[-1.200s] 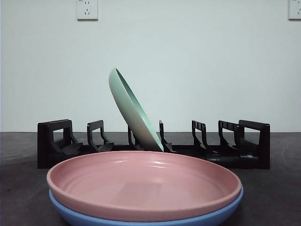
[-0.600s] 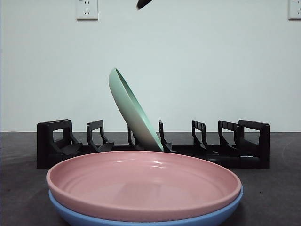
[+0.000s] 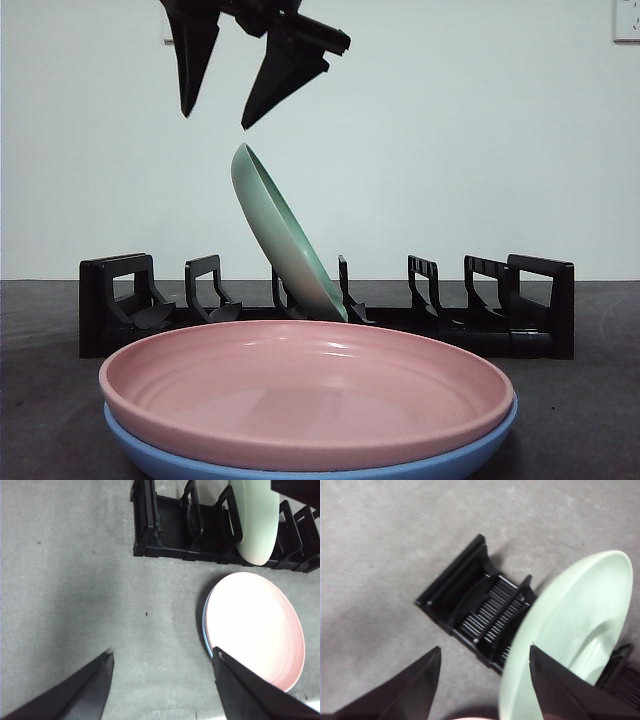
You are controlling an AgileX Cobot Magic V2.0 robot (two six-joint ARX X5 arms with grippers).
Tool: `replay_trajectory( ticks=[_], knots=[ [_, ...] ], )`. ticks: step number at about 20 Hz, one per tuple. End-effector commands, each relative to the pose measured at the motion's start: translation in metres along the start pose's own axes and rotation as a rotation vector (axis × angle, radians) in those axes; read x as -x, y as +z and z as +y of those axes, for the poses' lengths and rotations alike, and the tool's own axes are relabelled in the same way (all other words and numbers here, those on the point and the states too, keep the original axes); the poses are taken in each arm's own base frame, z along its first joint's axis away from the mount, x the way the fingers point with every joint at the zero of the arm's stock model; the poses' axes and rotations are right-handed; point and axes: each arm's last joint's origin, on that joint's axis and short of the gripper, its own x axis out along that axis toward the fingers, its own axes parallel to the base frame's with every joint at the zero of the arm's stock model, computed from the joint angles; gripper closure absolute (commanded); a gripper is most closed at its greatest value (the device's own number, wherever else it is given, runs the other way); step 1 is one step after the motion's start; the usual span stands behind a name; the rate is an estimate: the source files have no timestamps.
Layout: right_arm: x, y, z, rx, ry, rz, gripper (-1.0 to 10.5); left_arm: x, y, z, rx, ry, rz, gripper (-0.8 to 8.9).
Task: Place the plate
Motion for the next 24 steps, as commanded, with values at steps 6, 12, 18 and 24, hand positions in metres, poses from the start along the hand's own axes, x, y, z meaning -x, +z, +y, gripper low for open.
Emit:
replay_trajectory(
  ticks=[6, 12, 18, 24],
  knots=[
    [-0.025, 0.001, -0.007, -0.007, 0.001, 0.041, 6.7, 0.003, 0.003, -0.001, 0.012, -0.002, -0.018, 5.0],
    [-0.043, -0.004, -0.008, -0.012, -0.002, 0.074, 6.7, 0.003, 0.003, -0.002, 0.008, -0.002, -0.019, 5.0],
    [-0.045, -0.006, -0.004, -0.01, 0.045, 0.089, 9.3, 0.003, 0.004, -0.002, 0.004, -0.004, -0.024, 5.0],
    [-0.016, 0.004, -0.001, 0.002, 0.107, 0.067, 9.3, 0.003, 0.004, -0.002, 0.004, -0.005, -0.025, 5.0]
  ],
)
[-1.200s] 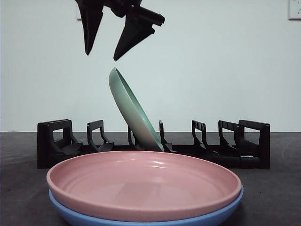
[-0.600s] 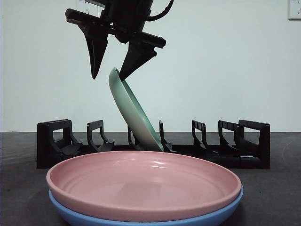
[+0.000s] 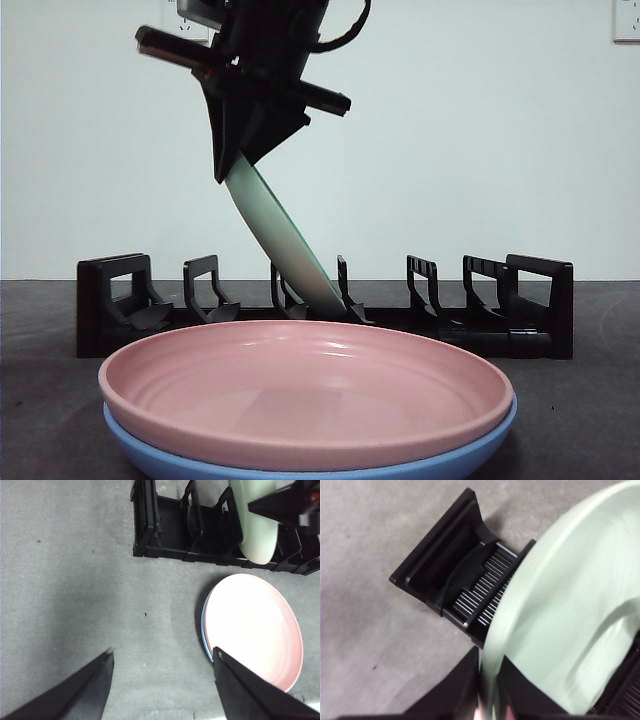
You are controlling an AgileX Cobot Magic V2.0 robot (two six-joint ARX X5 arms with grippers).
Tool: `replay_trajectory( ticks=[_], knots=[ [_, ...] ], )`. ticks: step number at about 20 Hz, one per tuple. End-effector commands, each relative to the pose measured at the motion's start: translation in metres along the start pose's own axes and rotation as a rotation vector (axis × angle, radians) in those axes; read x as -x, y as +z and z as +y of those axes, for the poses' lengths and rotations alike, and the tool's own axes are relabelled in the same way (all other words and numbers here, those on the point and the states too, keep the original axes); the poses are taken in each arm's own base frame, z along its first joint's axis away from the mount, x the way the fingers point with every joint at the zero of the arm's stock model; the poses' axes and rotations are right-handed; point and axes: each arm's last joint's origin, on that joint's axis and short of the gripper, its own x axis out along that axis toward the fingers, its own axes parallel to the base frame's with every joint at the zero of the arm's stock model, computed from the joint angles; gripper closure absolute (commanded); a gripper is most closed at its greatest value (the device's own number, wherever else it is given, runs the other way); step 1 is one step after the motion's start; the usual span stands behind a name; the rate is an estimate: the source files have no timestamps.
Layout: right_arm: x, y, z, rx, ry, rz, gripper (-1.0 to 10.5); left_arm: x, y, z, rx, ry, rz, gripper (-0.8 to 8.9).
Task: Place the plate
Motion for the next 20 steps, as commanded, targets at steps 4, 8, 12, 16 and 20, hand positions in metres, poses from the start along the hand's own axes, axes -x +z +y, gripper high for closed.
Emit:
replay_trajectory(
  ticks=[4, 8, 12, 16, 20],
  knots=[
    [0.063, 0.018, 0.02, 0.105, 0.095, -0.131, 9.3, 0.003, 0.004, -0.002, -0.008, -0.004, -0.024, 5.0],
    [0.1, 0.014, 0.029, 0.188, 0.135, -0.166, 9.3, 0.003, 0.004, -0.002, -0.011, -0.004, -0.024, 5.0],
    [0.134, -0.01, 0.04, 0.313, 0.048, -0.085, 9.3, 0.003, 0.004, -0.002, -0.011, -0.004, -0.024, 5.0],
    [0.153, -0.05, 0.057, 0.406, -0.058, -0.077, 9.3, 0.003, 0.004, -0.002, -0.011, -0.004, -0.024, 5.01],
    [0.156, -0.11, 0.071, 0.515, -0.122, -0.098, 9.3, 0.003, 0.004, -0.002, -0.011, -0.004, -0.024, 5.01]
  ],
)
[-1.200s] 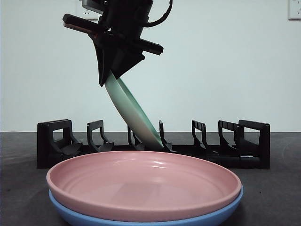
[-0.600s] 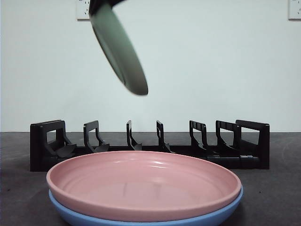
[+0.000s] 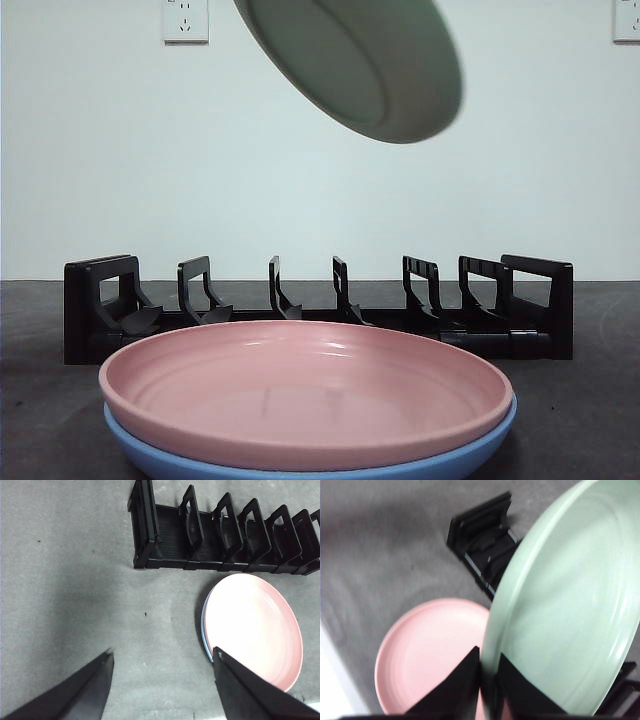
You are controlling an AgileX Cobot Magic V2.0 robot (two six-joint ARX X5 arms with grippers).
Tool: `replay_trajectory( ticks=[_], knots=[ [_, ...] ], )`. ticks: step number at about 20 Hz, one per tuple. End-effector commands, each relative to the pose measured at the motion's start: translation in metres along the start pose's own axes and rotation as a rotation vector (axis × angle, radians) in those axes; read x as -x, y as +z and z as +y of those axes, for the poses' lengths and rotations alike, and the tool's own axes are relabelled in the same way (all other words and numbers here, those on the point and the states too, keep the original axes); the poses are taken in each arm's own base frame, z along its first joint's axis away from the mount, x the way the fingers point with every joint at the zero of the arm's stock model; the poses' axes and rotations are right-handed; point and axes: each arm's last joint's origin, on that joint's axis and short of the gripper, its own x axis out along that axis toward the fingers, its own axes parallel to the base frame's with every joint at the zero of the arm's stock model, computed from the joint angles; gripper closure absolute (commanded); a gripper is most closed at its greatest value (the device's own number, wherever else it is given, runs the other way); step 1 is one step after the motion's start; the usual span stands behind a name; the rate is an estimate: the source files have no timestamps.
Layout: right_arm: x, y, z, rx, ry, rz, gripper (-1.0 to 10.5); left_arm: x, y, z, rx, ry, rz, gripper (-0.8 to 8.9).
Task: Place the plate
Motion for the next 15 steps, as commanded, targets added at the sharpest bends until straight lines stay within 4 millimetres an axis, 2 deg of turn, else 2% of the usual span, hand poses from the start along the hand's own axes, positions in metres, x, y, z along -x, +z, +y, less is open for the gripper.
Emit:
replay_trajectory(
  ticks=[1, 4, 8, 11, 15],
  knots=[
    [0.002, -0.019, 0.024, 0.06, -0.032, -0.023, 9.3, 0.003, 0.003, -0.002, -0.01, -0.004, -0.023, 5.01],
    [0.001, -0.044, 0.052, 0.132, -0.062, -0.037, 9.3, 0.003, 0.003, -0.002, -0.007, -0.004, -0.023, 5.0],
    [-0.008, -0.062, 0.078, 0.195, -0.001, 0.012, 9.3, 0.003, 0.003, -0.002, -0.006, -0.004, -0.023, 5.01],
    [-0.014, -0.065, 0.085, 0.171, 0.137, 0.074, 9.3, 0.003, 0.003, -0.002, -0.006, -0.003, -0.022, 5.0],
    [-0.026, -0.065, 0.085, 0.152, 0.205, 0.136, 9.3, 0.003, 0.003, -0.001, -0.005, -0.001, -0.016, 5.01]
  ],
)
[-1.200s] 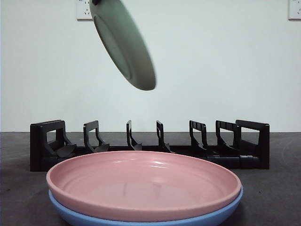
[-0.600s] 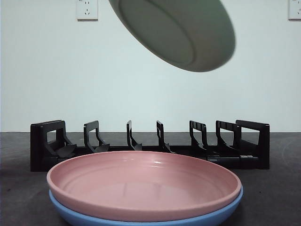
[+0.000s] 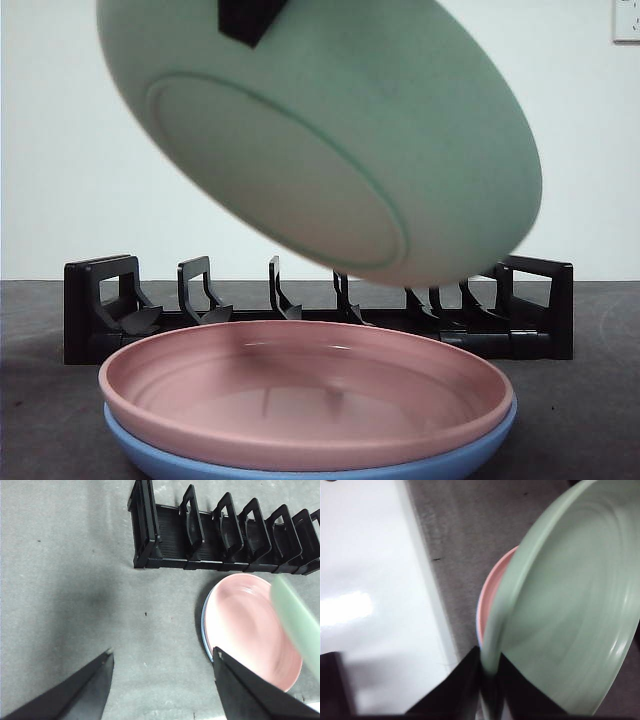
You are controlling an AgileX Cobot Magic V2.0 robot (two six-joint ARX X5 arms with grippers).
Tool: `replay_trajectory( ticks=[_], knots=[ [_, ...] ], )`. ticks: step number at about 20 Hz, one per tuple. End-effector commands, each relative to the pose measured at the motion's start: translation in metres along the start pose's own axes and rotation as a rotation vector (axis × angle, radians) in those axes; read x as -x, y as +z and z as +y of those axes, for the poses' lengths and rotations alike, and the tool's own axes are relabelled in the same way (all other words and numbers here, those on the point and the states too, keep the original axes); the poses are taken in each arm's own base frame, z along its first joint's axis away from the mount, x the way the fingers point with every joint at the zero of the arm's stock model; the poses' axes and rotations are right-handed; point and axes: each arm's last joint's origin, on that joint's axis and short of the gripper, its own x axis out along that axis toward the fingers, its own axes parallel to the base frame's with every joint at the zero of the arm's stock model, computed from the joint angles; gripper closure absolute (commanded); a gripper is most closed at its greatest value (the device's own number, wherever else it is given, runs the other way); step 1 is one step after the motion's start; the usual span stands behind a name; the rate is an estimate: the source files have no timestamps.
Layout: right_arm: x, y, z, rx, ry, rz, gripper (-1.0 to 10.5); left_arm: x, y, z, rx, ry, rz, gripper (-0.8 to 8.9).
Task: Place the plate
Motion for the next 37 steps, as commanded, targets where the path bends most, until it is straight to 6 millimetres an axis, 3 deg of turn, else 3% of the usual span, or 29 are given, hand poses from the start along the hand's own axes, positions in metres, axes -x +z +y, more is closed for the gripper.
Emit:
replay_trajectory(
  ticks=[1, 11, 24, 26, 29, 33, 37],
  knots=[
    [-0.009, 0.004, 0.002, -0.016, 0.02, 0.026, 9.3, 0.003, 0.003, -0.001, -0.005, -0.001, -0.017, 5.01],
    [-0.057, 0.009, -0.007, -0.028, 0.019, 0.157, 9.3, 0.003, 0.003, -0.001, -0.005, -0.001, -0.017, 5.01],
    [-0.103, 0.008, -0.002, -0.021, 0.003, 0.272, 9.3, 0.003, 0.003, -0.001, -0.005, -0.001, -0.016, 5.01],
    [-0.105, 0.007, -0.001, -0.019, 0.006, 0.287, 9.3, 0.003, 0.003, -0.001, -0.005, -0.001, -0.017, 5.0],
    [-0.105, 0.007, -0.001, -0.053, 0.029, 0.293, 8.1, 0.003, 0.003, -0.001, -0.005, -0.001, -0.017, 5.01],
    [-0.101, 0.01, 0.0, -0.11, 0.082, 0.287, 7.4, 0.003, 0.003, -0.001, -0.005, -0.001, -0.017, 5.0],
    [-0.069, 0.027, -0.006, -0.161, 0.125, 0.142, 6.8, 0.003, 0.003, -0.002, -0.006, -0.002, -0.018, 5.0]
  ],
)
